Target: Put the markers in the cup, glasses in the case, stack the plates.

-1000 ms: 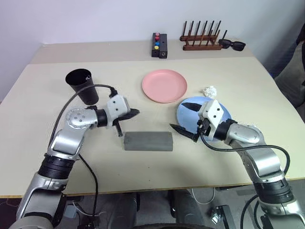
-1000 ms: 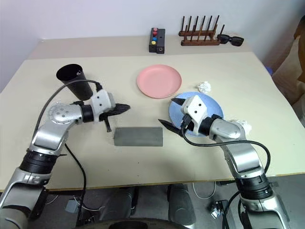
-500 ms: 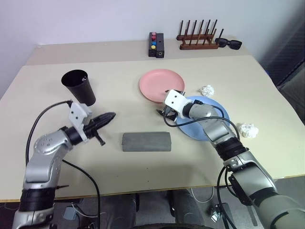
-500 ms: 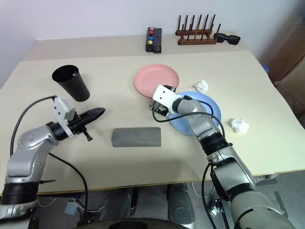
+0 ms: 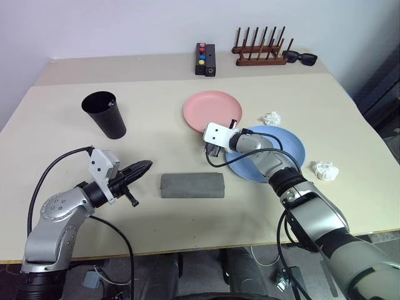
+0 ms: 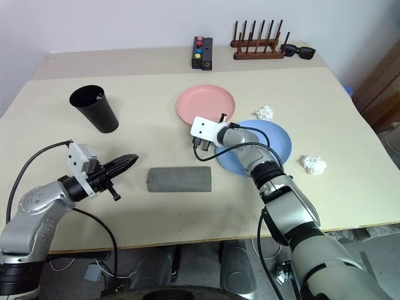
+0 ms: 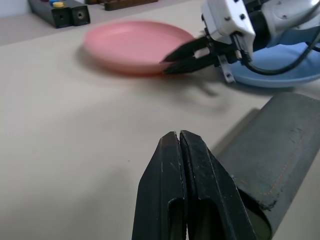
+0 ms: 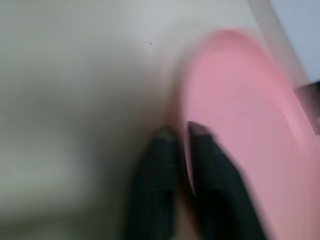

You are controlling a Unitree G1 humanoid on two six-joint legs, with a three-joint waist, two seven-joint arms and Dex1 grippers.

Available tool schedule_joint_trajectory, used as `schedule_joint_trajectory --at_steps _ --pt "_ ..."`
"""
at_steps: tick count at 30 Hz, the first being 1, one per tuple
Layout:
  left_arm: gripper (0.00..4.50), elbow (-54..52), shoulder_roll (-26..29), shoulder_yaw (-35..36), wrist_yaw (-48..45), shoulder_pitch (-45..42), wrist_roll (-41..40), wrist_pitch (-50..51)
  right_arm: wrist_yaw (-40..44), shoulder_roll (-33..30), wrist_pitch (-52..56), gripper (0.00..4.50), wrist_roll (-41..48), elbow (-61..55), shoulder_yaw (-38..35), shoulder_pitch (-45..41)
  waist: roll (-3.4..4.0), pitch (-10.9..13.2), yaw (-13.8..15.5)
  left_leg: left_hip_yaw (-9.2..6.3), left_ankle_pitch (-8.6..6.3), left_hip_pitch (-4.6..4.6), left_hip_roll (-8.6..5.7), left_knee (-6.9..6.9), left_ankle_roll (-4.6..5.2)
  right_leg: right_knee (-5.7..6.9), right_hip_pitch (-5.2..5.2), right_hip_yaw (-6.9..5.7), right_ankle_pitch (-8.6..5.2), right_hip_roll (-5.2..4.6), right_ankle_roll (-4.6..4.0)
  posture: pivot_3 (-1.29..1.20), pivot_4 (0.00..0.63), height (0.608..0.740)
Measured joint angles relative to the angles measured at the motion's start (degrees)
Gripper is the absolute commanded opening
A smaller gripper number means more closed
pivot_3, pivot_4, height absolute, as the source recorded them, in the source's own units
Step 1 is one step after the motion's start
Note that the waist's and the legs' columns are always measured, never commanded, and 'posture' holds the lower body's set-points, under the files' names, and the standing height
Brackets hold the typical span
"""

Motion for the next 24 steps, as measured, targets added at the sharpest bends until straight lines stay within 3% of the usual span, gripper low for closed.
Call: schedule_joint_trajectory --at_steps 9,14,17,21,24 --pt "0.00 -0.2 0.0 -0.4 0.8 -1.8 0.0 0.3 -1.8 -1.7 -4.0 0.02 -3.5 -0.8 0.4 0.0 0.02 0.0 0.0 0.00 0.00 -0.02 0.00 0.00 0.00 -0.01 -0.02 0.00 0.00 0.00 0.00 0.00 0.150 0.739" --pt "0.00 -0.9 0.1 -1.4 0.9 -4.3 -0.1 0.5 5.4 -9.2 -3.0 0.02 0.9 -19.4 -3.5 5.2 0.03 0.0 0.2 -0.02 0.00 -0.07 -0.01 0.00 0.00 -0.04 -0.03 0.00 0.06 -0.01 0.12 0.00 0.150 0.739" --pt "0.00 -2.0 0.0 -3.3 0.7 -6.7 -0.2 1.2 12.1 -14.6 2.7 0.02 8.4 -34.9 -8.9 12.6 0.02 0.0 0.5 -0.03 -0.01 -0.07 -0.01 -0.01 0.02 -0.07 0.01 -0.01 0.05 -0.01 0.13 0.00 0.150 0.739" --pt "0.00 -1.5 -0.8 -6.6 -0.5 -9.4 -0.2 1.4 20.8 -25.4 13.1 0.02 18.4 -54.8 -17.4 29.2 0.05 0.0 1.7 -0.01 -0.05 -0.07 -0.01 0.05 0.08 -0.25 0.15 -0.01 -0.06 -0.04 -0.04 0.00 0.150 0.739" --pt "0.00 0.7 -1.5 -8.4 -2.0 -11.5 -0.2 1.1 24.1 -30.7 21.1 0.02 22.8 -64.0 -22.9 39.1 0.07 0.0 1.8 0.03 -0.06 -0.02 0.00 0.14 0.09 -0.28 0.24 -0.01 -0.08 -0.04 -0.09 0.00 0.150 0.739"
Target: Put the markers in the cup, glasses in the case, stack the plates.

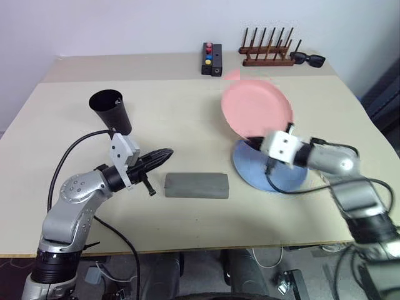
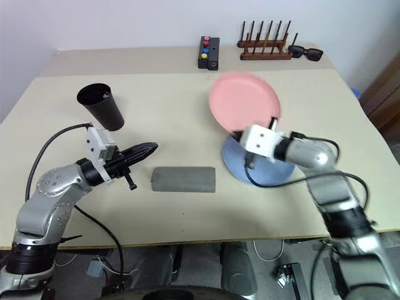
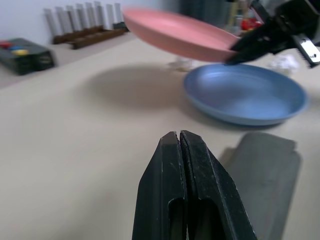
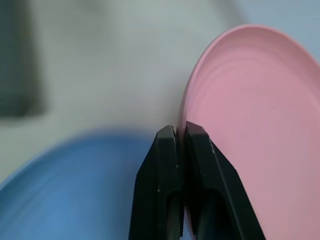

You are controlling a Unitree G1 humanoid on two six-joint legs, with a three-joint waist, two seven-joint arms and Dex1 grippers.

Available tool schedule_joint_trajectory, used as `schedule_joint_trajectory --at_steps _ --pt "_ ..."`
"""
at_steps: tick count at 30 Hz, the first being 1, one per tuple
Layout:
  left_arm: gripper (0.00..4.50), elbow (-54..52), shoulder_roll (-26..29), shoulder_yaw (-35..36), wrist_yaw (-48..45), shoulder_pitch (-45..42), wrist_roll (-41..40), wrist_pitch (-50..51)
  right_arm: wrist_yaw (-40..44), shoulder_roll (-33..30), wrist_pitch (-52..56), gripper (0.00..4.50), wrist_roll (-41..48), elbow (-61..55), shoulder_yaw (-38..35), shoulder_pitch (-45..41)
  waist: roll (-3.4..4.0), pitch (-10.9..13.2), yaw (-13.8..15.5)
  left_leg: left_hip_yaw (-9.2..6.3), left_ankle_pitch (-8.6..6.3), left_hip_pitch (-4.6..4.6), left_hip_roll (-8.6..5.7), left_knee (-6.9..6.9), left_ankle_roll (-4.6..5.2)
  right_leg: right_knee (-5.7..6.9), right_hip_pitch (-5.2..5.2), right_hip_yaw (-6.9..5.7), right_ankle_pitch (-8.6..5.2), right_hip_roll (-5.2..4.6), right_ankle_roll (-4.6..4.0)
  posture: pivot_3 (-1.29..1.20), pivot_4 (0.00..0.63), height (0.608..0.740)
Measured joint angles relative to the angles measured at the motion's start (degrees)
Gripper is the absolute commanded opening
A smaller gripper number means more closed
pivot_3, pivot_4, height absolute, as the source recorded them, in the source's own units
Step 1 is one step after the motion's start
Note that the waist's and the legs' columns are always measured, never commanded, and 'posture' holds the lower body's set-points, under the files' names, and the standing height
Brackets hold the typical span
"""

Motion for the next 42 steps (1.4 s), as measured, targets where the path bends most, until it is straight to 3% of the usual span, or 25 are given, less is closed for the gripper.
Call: schedule_joint_trajectory --at_steps 8,9,10,15,21,25,28,32,42 --pt "0.00 6.9 -1.2 -2.5 -4.3 -2.9 0.7 -3.9 1.5 -2.5 9.1 0.02 3.7 -11.0 -4.8 13.7 0.02 0.0 0.1 0.05 -0.01 0.00 0.00 0.05 0.01 -0.09 0.06 -0.01 -0.05 -0.04 0.03 0.00 0.150 0.739" --pt "0.00 7.3 -1.3 -2.6 -4.6 -2.9 0.8 -4.3 1.5 -2.5 9.8 0.66 3.8 -11.3 -4.8 14.3 0.02 0.0 0.1 0.06 -0.01 0.00 -0.01 0.06 0.01 -0.10 0.07 0.00 -0.01 -0.06 -0.04 0.00 0.150 0.739" --pt "0.00 7.6 -1.4 -2.6 -4.7 -2.9 0.8 -4.7 1.5 -2.5 10.3 0.89 3.8 -11.6 -4.8 14.7 0.00 0.0 0.1 0.06 -0.01 0.00 -0.01 0.07 0.01 -0.12 0.08 -0.01 -0.01 -0.06 -0.03 0.00 0.150 0.739" --pt "0.00 8.8 -1.4 -2.6 -5.5 -2.8 0.9 -6.3 0.4 -2.2 11.1 3.38 4.0 -11.7 -5.0 14.6 0.00 0.0 0.1 0.06 -0.02 0.01 0.00 0.05 0.01 -0.12 0.09 -0.01 -0.05 -0.06 0.03 0.00 0.150 0.739" --pt "0.00 9.2 -1.5 -2.6 -5.4 -2.6 1.0 -6.5 -0.2 -0.4 14.3 3.38 10.5 -12.2 -8.5 10.8 0.00 0.0 0.1 0.05 -0.02 0.01 0.00 0.05 0.01 -0.14 0.10 -0.02 -0.11 -0.06 0.13 0.00 0.150 0.739" --pt "0.00 8.9 -2.1 -2.6 -4.0 -2.2 1.3 -6.6 -6.1 4.1 15.1 3.38 11.1 -6.0 -9.2 0.6 0.00 0.0 0.0 0.05 -0.02 0.04 0.01 0.04 0.01 -0.13 0.10 -0.03 -0.09 -0.04 0.11 0.00 0.150 0.739" --pt "0.00 7.7 -2.2 -2.6 -2.5 -1.9 1.4 -5.7 -13.4 8.9 15.9 3.38 8.4 5.6 -8.8 -7.9 -0.02 0.0 0.0 0.04 -0.02 0.01 0.00 0.03 0.01 -0.15 0.08 -0.03 0.02 -0.05 -0.07 0.00 0.150 0.739" --pt "0.00 3.9 -2.1 -2.7 0.4 -2.3 1.3 -3.1 -24.3 16.4 16.0 3.38 5.2 29.9 -8.6 -20.8 0.01 0.0 -0.1 0.04 -0.01 0.01 -0.01 -0.02 0.01 -0.13 0.04 -0.03 0.04 -0.04 -0.07 0.00 0.150 0.739" --pt "0.00 -1.9 -1.4 -1.9 5.1 -2.6 0.4 2.0 -32.2 20.5 5.7 3.38 -0.3 69.5 -6.5 -40.0 0.06 0.0 -0.6 0.04 -0.01 0.00 -0.02 -0.12 0.02 -0.12 -0.01 -0.02 0.04 -0.02 -0.05 0.00 0.150 0.739"
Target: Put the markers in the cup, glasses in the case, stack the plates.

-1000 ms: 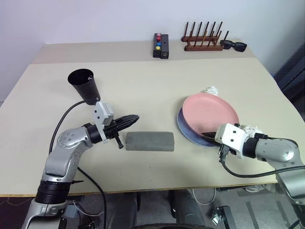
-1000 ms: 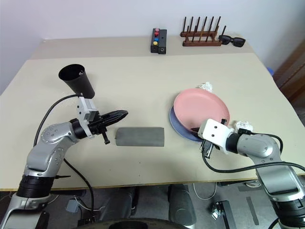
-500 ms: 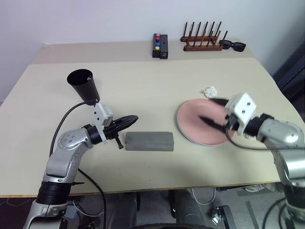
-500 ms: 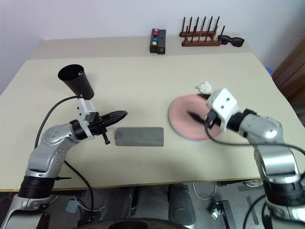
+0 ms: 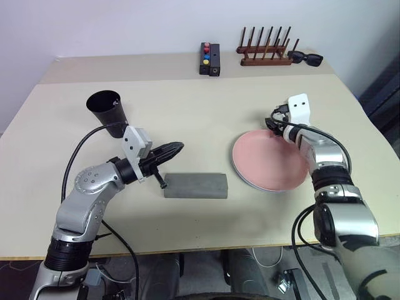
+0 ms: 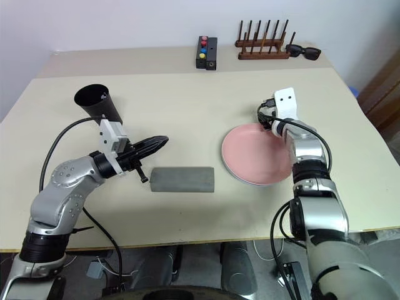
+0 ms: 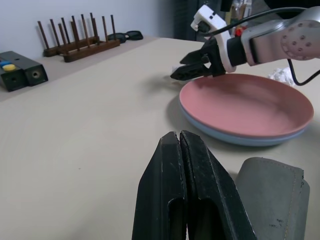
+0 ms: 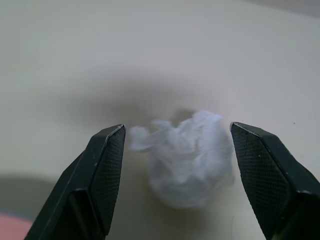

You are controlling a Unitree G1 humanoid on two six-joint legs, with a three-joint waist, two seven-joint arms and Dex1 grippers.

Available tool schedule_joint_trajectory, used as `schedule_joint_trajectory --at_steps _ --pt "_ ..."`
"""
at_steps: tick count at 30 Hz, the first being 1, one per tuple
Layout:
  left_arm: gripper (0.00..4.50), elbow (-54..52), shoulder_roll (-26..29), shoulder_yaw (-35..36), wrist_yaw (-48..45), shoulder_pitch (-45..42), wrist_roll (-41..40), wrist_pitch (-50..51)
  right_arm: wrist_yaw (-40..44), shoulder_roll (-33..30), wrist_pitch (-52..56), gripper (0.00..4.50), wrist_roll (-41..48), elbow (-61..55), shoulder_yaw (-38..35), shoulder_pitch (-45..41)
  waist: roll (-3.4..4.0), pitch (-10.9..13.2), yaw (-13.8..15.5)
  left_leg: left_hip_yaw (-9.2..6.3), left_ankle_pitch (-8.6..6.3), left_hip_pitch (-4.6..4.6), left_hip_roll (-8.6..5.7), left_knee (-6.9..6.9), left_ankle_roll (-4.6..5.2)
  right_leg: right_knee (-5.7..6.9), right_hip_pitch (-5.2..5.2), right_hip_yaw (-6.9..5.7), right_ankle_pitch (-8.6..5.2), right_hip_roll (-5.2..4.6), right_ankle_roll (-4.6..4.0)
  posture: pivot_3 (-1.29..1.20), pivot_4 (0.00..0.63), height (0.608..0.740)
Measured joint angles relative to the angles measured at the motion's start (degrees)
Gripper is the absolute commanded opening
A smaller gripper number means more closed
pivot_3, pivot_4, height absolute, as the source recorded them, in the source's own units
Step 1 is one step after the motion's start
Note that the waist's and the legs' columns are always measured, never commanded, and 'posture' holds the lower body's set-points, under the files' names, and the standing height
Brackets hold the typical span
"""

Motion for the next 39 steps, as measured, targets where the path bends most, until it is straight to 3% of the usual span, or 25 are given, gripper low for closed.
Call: schedule_joint_trajectory --at_steps 3,5,6,11,16,20,29,32,37,39 --pt "0.00 -0.7 0.2 1.2 0.5 1.5 -0.1 0.5 -0.8 0.0 -1.2 3.38 -0.6 5.3 0.0 -2.0 0.00 0.0 0.0 0.00 0.00 0.00 0.00 0.00 0.00 0.00 0.00 0.00 0.00 0.00 0.00 0.00 0.150 0.739" --pt "0.00 -0.7 0.5 1.7 0.5 2.3 -0.1 0.6 -1.0 0.0 -1.8 2.84 -1.0 7.7 0.0 -2.9 0.01 0.0 0.0 0.00 0.00 0.00 0.00 0.01 0.00 0.00 0.01 0.00 0.00 0.00 -0.01 0.00 0.150 0.739" --pt "0.00 -0.7 0.4 1.7 0.4 2.5 -0.1 0.5 -1.0 0.0 -1.9 2.54 -1.1 8.5 0.0 -3.3 0.01 0.0 0.0 0.00 0.00 0.00 0.00 0.01 0.00 0.00 0.01 0.00 0.00 0.01 -0.01 0.00 0.150 0.739" --pt "0.00 -0.6 0.4 1.8 -0.2 3.8 0.0 -0.9 -0.9 -0.1 -3.3 0.03 -1.1 9.9 -0.1 -3.7 0.01 0.0 -0.2 -0.01 0.00 0.01 0.00 0.02 0.00 0.00 0.03 0.00 0.00 0.01 -0.01 0.00 0.150 0.739" --pt "0.00 0.1 0.3 1.7 -0.8 3.9 0.0 -2.1 -0.4 -0.6 -6.0 0.03 -1.3 8.1 0.0 -3.0 0.03 0.0 -0.7 -0.01 0.00 0.00 0.00 0.00 0.00 0.00 0.02 0.00 0.00 0.01 0.00 0.00 0.150 0.739" --pt "0.00 0.1 0.2 1.5 -0.7 3.7 0.0 -1.9 2.1 -3.8 -8.5 0.03 -1.5 -1.5 0.0 1.5 0.04 0.0 -1.0 -0.02 0.00 0.00 -0.01 -0.03 0.00 0.00 0.02 0.01 0.03 0.01 0.14 0.00 0.150 0.739" --pt "0.00 0.1 -0.1 0.9 -0.2 1.6 0.0 -1.0 24.2 -15.2 -2.5 0.03 6.0 -44.8 0.8 30.4 0.06 0.0 -0.9 -0.05 -0.02 0.01 -0.01 0.02 0.03 0.03 0.07 0.00 0.01 0.00 0.23 0.00 0.150 0.739" --pt "0.00 0.2 -0.2 0.3 -0.4 1.0 0.0 -0.5 27.7 -17.0 1.6 1.08 7.9 -51.9 1.0 35.6 0.05 0.0 -1.2 -0.01 -0.02 0.06 0.01 0.09 0.03 0.03 0.11 0.02 -0.08 0.00 0.10 0.00 0.150 0.739" --pt "0.00 1.2 -0.9 -1.3 -1.1 -0.9 0.0 -0.3 27.0 -17.0 5.8 3.54 9.3 -59.0 -0.2 39.5 0.06 0.0 -0.7 -0.02 -0.02 0.03 0.01 0.13 0.03 0.03 0.12 0.01 -0.14 -0.01 0.18 0.00 0.150 0.739" --pt "0.00 2.7 -1.4 -2.0 -1.8 -2.6 0.0 -0.3 26.0 -17.9 6.4 3.54 9.3 -61.7 -3.2 43.2 0.06 0.0 0.1 -0.02 -0.03 0.00 -0.01 0.12 0.04 0.00 0.11 0.01 -0.08 -0.01 0.08 0.00 0.150 0.739"
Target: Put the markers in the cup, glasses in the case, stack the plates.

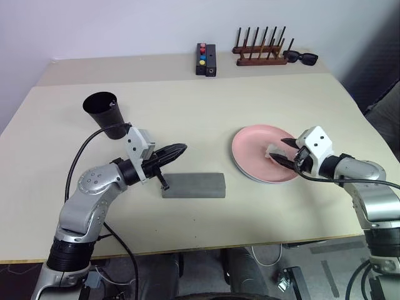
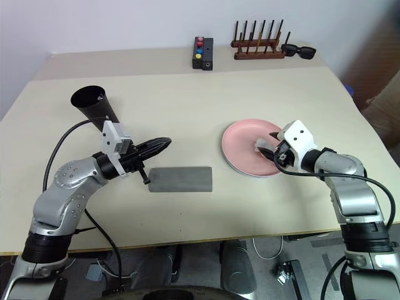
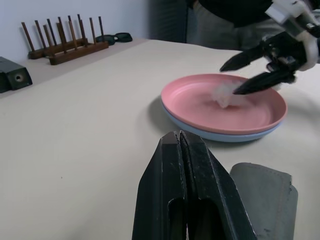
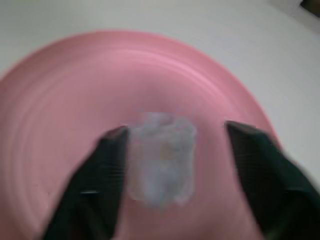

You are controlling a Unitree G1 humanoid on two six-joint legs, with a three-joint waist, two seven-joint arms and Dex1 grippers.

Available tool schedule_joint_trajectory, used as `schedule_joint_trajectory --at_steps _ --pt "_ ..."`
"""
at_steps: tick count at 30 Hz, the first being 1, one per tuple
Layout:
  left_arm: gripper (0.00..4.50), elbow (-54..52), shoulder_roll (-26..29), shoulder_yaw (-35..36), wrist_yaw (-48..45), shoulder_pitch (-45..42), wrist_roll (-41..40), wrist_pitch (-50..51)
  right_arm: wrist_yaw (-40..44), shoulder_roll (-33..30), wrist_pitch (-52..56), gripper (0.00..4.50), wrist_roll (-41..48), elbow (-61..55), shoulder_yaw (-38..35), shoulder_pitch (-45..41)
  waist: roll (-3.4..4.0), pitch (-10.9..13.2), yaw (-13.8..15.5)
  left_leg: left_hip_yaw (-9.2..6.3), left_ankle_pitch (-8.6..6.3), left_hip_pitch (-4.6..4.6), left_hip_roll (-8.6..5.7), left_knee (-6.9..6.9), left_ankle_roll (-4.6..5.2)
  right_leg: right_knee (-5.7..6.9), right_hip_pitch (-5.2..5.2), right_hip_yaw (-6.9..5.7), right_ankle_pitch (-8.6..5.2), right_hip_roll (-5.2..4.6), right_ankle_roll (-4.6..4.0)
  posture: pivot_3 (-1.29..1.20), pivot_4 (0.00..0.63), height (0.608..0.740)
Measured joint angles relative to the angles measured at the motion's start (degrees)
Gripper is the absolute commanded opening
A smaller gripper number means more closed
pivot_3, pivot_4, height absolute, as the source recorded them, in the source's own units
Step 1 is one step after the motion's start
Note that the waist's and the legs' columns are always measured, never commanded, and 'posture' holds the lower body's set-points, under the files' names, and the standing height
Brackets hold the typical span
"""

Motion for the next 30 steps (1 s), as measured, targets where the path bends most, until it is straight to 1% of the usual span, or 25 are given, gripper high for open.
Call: schedule_joint_trajectory --at_steps 2,9,12,15,16,18,23,24,30 --pt "0.00 1.7 -0.2 -0.8 -1.0 -0.8 0.0 -0.1 -0.8 -0.8 0.7 3.54 0.0 -1.6 -2.9 3.4 0.00 0.0 0.8 0.00 0.00 -0.02 -0.02 0.01 0.01 -0.04 0.01 0.00 0.00 -0.01 0.00 0.00 0.150 0.739" --pt "0.00 6.6 -1.6 -2.1 -4.4 -3.4 0.4 -1.9 -4.0 -2.5 2.8 3.54 -0.9 -4.0 -12.3 12.5 -0.01 0.0 0.7 0.00 -0.01 0.00 -0.02 0.02 0.01 -0.04 0.04 -0.01 -0.07 -0.01 0.08 0.00 0.150 0.739" --pt "0.00 8.7 -2.1 -2.5 -5.6 -3.4 0.7 -3.3 -5.3 -2.5 3.4 3.54 -2.1 -3.4 -13.4 15.6 0.00 0.0 0.5 0.01 -0.01 0.02 -0.01 0.00 0.01 -0.05 0.03 0.00 -0.06 -0.01 0.07 0.00 0.150 0.739" --pt "0.00 10.1 -2.3 -2.6 -6.4 -3.2 1.2 -4.8 -6.2 -2.5 3.7 3.54 -2.9 -2.2 -13.4 16.6 0.00 0.0 0.5 0.02 -0.01 0.02 0.00 0.02 0.01 -0.04 0.04 0.00 -0.08 -0.01 0.10 0.00 0.150 0.739" --pt "0.00 10.4 -2.3 -2.6 -6.6 -3.2 1.2 -5.2 -6.5 -2.5 3.7 3.31 -3.1 -1.4 -13.4 16.6 0.00 0.0 0.5 0.02 -0.01 0.02 0.00 0.04 0.01 -0.05 0.04 0.00 -0.08 -0.01 0.10 0.00 0.150 0.739" --pt "0.00 10.6 -2.3 -2.6 -6.7 -3.0 1.3 -5.6 -7.1 -2.5 3.7 2.70 -3.9 0.8 -13.2 16.6 0.00 0.0 0.6 0.02 -0.01 0.01 0.00 0.04 0.01 -0.05 0.06 0.00 -0.08 -0.02 0.10 0.00 0.150 0.739" --pt "0.00 10.7 -2.1 -2.5 -6.7 -2.4 1.3 -5.8 -7.7 -2.5 3.5 0.25 -4.7 3.2 -12.2 16.2 0.00 0.0 0.6 0.01 -0.01 0.01 -0.01 0.04 0.01 -0.06 0.06 -0.01 -0.09 -0.02 0.11 0.00 0.150 0.739" --pt "0.00 10.7 -2.1 -2.4 -6.7 -2.3 1.3 -5.8 -7.8 -2.5 3.3 0.07 -4.7 3.2 -12.1 16.0 0.00 0.0 0.5 0.01 -0.01 0.02 0.00 0.03 0.01 -0.06 0.06 0.00 -0.09 -0.02 0.11 0.00 0.150 0.739" --pt "0.00 10.7 -2.0 -2.4 -6.6 -2.0 1.3 -6.3 -9.4 -2.5 1.5 0.07 -4.7 3.2 -12.1 13.7 0.00 0.0 0.6 0.01 -0.01 0.02 0.00 0.03 0.01 -0.06 0.06 0.00 -0.09 -0.02 0.12 0.00 0.150 0.739"
